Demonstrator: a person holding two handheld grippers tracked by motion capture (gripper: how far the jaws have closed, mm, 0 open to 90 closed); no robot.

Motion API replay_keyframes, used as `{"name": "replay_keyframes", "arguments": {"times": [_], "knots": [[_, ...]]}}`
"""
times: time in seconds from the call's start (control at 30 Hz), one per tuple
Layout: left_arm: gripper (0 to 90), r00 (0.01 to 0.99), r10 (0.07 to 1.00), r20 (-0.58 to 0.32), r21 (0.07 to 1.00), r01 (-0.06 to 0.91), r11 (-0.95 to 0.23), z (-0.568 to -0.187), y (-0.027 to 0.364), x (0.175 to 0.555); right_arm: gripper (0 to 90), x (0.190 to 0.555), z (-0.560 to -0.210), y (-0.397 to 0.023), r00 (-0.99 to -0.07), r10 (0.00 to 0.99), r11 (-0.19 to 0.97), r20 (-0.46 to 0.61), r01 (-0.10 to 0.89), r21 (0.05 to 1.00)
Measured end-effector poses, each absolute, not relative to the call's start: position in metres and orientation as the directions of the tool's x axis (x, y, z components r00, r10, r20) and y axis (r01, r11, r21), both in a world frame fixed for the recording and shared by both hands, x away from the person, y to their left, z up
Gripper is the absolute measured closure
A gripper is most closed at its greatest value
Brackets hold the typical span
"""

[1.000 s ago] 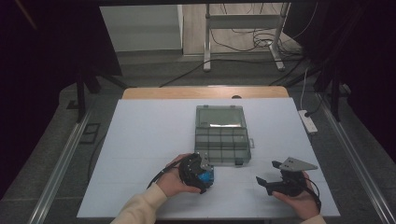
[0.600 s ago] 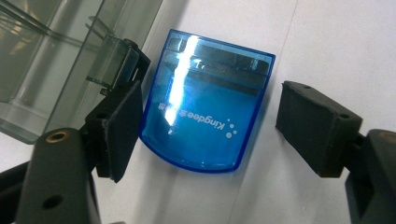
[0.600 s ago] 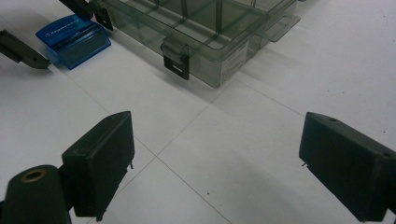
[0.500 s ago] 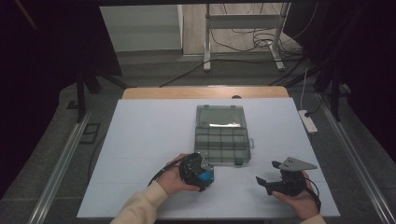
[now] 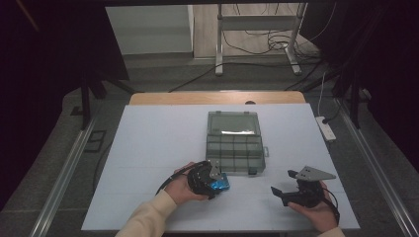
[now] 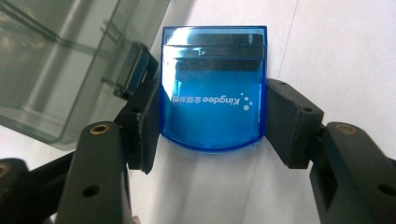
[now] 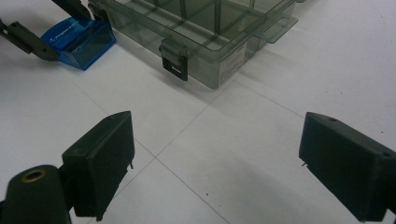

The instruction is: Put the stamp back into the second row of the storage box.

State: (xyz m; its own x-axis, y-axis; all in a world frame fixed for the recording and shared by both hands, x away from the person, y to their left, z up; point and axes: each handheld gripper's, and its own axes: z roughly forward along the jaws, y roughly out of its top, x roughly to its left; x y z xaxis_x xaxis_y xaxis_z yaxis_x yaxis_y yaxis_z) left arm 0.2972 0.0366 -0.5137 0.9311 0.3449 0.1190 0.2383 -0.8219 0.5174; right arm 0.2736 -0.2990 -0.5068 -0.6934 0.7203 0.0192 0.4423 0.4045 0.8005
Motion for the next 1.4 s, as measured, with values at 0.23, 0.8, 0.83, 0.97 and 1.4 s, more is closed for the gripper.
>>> {"name": "replay_keyframes", "arguments": {"times": [0.23, 0.8, 0.83, 0.97, 1.4], "knots": [[42.3, 0.943, 0.323, 0.087, 0.531, 0.23, -0.815, -0.507, 0.034, 0.292, 10.6, 0.274, -0.507, -0.299, -0.693, 0.72, 0.404, 0.019, 0.442, 0.801], [42.4, 0.93, 0.36, 0.071, 0.597, 0.249, -0.762, -0.485, 0.045, 0.288, 10.7, 0.273, -0.506, -0.3, -0.692, 0.722, 0.404, 0.018, 0.442, 0.801], [42.4, 0.93, 0.359, 0.073, 0.599, 0.247, -0.762, -0.484, 0.045, 0.288, 10.7, 0.273, -0.506, -0.3, -0.692, 0.722, 0.404, 0.018, 0.442, 0.801], [42.4, 0.928, 0.363, 0.079, 0.61, 0.243, -0.754, -0.478, 0.048, 0.287, 10.7, 0.273, -0.506, -0.3, -0.691, 0.723, 0.404, 0.019, 0.444, 0.8], [42.4, 0.919, 0.382, 0.1, 0.648, 0.231, -0.726, -0.461, 0.057, 0.284, 10.8, 0.273, -0.506, -0.3, -0.691, 0.723, 0.405, 0.018, 0.444, 0.799]]}}
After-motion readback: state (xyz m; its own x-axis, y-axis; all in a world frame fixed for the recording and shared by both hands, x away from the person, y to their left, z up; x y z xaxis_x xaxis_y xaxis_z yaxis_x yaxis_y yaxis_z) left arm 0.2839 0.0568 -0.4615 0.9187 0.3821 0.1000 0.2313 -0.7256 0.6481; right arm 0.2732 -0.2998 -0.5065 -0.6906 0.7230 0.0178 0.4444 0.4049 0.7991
